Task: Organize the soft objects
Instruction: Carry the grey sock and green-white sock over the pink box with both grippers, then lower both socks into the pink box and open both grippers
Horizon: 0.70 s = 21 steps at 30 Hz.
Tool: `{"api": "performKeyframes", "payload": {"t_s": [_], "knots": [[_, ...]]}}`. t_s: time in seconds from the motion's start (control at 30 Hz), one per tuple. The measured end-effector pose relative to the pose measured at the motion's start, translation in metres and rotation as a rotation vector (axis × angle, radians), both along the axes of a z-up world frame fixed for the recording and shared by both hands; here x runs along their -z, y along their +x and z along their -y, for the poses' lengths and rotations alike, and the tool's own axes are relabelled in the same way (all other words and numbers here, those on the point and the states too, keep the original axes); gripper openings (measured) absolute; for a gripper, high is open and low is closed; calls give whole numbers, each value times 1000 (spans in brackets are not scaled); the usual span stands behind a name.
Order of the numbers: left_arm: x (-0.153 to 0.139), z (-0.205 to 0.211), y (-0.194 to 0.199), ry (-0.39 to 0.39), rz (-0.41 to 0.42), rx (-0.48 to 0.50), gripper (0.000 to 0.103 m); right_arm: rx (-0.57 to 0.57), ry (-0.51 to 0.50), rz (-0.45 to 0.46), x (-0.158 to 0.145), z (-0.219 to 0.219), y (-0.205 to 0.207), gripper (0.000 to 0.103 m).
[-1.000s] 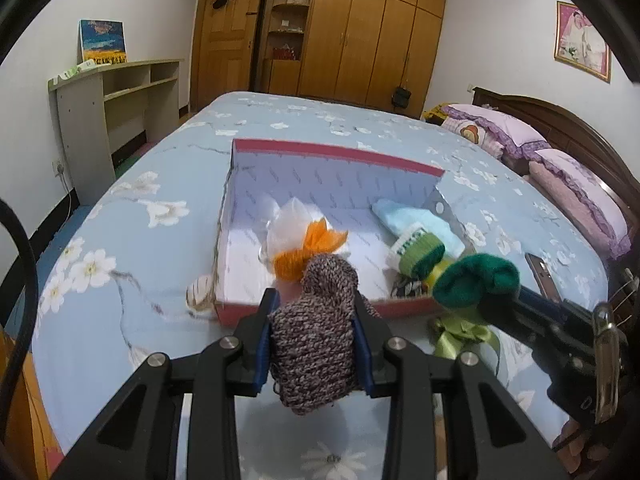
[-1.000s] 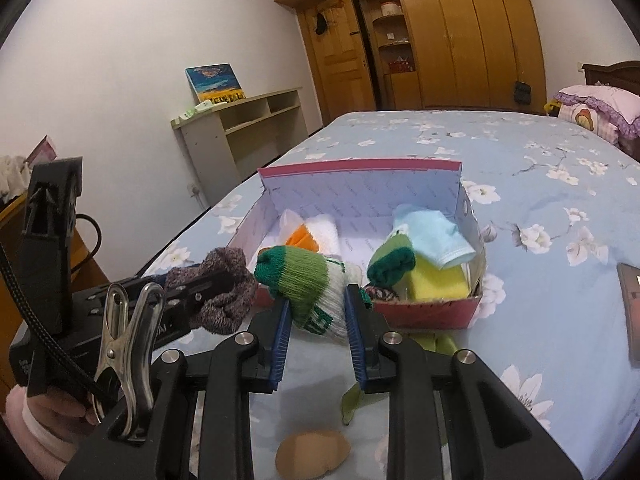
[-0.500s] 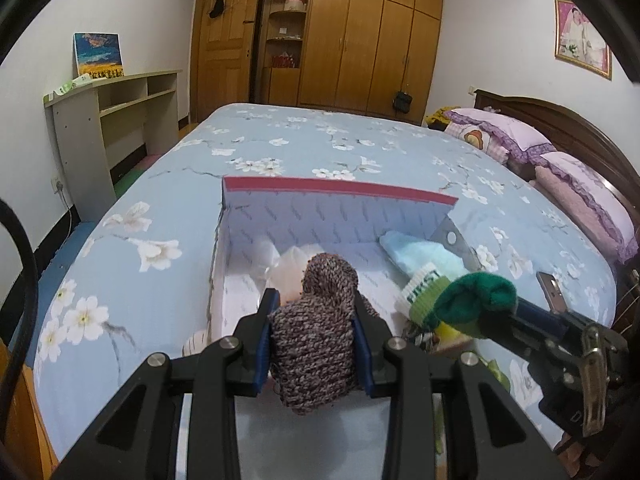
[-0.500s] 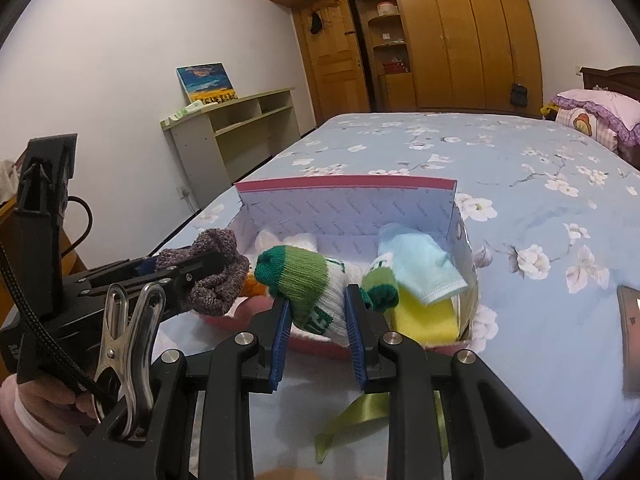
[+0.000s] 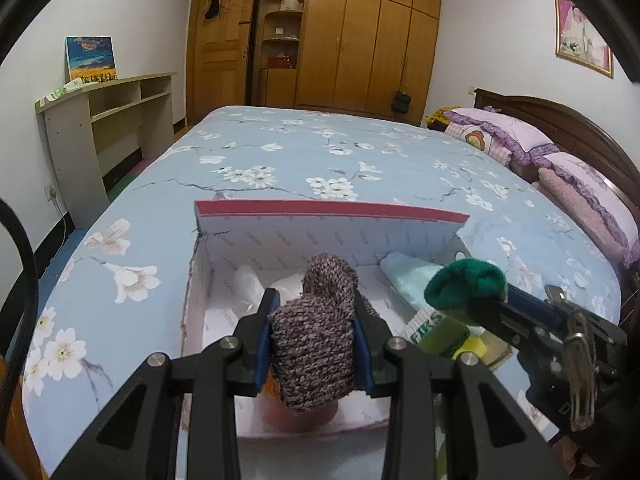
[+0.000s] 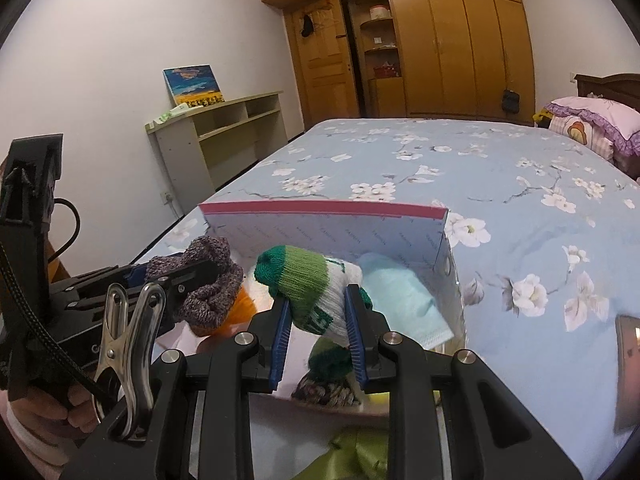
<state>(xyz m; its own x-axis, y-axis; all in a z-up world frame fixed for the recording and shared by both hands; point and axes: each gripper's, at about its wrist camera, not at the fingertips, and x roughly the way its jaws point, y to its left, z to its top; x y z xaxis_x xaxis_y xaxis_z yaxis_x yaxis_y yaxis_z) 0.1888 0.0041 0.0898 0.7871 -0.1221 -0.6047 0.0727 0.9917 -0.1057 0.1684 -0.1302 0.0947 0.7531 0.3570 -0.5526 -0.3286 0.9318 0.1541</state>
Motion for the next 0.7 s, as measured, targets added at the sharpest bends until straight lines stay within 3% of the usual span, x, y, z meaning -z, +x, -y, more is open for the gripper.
{"api": "performKeyframes", "payload": {"t_s": [0.7], "knots": [[25, 9, 38, 5, -8, -25, 37, 83, -35, 1, 15, 12, 46, 27]]}}
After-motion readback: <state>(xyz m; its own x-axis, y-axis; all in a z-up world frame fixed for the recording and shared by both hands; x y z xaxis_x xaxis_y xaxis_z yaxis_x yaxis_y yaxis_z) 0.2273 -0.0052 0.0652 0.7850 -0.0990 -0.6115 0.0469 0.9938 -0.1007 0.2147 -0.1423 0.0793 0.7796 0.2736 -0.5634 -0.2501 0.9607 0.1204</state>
